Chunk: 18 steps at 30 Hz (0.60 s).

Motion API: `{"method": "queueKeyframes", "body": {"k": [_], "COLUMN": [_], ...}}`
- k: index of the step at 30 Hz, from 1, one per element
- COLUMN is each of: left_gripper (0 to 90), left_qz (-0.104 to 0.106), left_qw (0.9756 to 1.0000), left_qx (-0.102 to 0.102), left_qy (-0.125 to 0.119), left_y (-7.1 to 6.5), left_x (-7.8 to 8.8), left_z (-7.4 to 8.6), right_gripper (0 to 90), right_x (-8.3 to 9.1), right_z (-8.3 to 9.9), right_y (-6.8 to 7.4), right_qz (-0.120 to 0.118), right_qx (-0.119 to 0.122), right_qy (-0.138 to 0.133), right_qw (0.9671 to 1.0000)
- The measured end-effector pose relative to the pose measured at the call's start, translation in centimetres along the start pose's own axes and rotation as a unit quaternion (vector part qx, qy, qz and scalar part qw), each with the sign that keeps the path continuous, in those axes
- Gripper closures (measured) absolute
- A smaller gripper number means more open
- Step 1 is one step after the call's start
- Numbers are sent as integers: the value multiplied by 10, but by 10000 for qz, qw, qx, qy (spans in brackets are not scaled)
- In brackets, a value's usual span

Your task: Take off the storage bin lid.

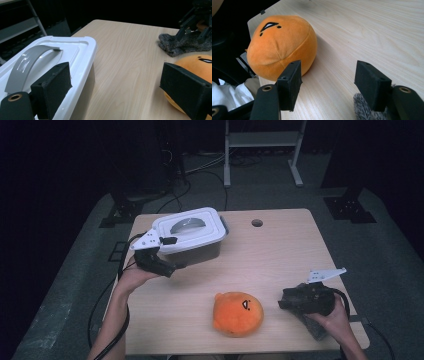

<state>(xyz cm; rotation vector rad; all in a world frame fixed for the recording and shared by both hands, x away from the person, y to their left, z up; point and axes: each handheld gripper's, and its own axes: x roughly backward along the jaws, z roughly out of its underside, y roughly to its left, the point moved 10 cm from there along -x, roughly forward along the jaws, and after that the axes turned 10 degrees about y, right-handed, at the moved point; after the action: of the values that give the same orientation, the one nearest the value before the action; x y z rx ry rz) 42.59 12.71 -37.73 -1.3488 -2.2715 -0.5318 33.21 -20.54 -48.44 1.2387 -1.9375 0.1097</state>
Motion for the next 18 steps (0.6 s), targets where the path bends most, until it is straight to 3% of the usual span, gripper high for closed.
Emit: {"method": "queueKeyframes", "body": {"k": [18], "left_gripper": [91], "left_qz": [20], "left_qw": [9999], "left_qx": [-66], "left_qy": [95], "left_y": [19], "left_x": [-7], "left_z": [-11], "right_gripper": [372], "right_x": [-2], "right_z": [1], "right_y": [1], "right_qz": [-24], "right_qx": [-3], "right_qy": [-8], "right_qw": [10000]}}
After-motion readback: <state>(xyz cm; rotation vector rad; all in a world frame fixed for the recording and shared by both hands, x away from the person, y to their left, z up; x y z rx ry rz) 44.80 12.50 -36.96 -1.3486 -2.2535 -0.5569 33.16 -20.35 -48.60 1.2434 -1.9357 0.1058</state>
